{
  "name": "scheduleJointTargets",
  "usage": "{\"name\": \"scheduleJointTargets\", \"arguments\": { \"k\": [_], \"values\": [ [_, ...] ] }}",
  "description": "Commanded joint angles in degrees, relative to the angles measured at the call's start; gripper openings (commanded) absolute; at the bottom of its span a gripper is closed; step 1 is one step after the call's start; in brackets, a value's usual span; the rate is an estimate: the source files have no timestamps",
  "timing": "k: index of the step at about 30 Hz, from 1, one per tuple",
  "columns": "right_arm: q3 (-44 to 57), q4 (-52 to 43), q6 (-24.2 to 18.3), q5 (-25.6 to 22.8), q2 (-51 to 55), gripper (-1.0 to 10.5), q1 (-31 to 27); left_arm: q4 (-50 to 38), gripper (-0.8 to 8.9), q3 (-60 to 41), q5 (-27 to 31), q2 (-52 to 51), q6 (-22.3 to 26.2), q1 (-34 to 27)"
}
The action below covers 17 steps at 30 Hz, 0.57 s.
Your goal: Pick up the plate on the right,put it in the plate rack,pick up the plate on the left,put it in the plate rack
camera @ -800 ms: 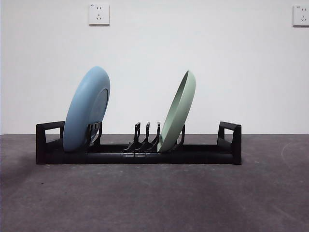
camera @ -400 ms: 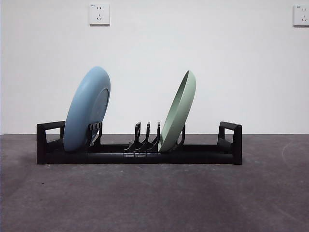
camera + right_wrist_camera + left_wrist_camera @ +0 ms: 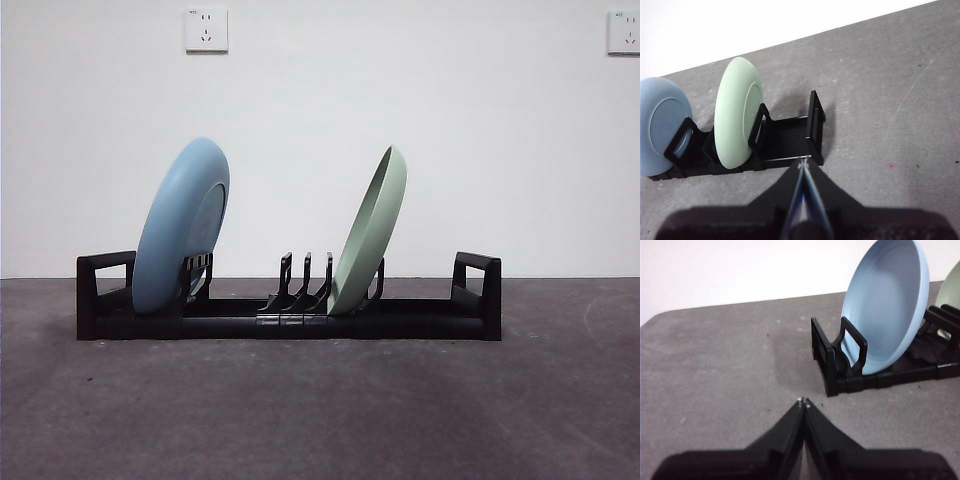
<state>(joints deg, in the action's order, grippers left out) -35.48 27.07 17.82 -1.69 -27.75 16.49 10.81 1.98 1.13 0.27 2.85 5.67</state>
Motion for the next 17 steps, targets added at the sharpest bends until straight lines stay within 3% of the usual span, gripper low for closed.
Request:
{"name": "scheduleJointTargets", "arguments": {
  "k": [1, 17],
  "values": [
    [0.28, -0.39, 0.50, -0.20, 0.00, 0.0, 0.07, 0.28, -0.03, -1.81, -0.09, -0.17, -1.66, -0.22],
    [0.28, -0.37, 0.52, -0.20, 0.00, 0.0, 0.07, -0.31, -0.03, -1.79, -1.22, -0.09, -1.75, -0.20]
  ]
}}
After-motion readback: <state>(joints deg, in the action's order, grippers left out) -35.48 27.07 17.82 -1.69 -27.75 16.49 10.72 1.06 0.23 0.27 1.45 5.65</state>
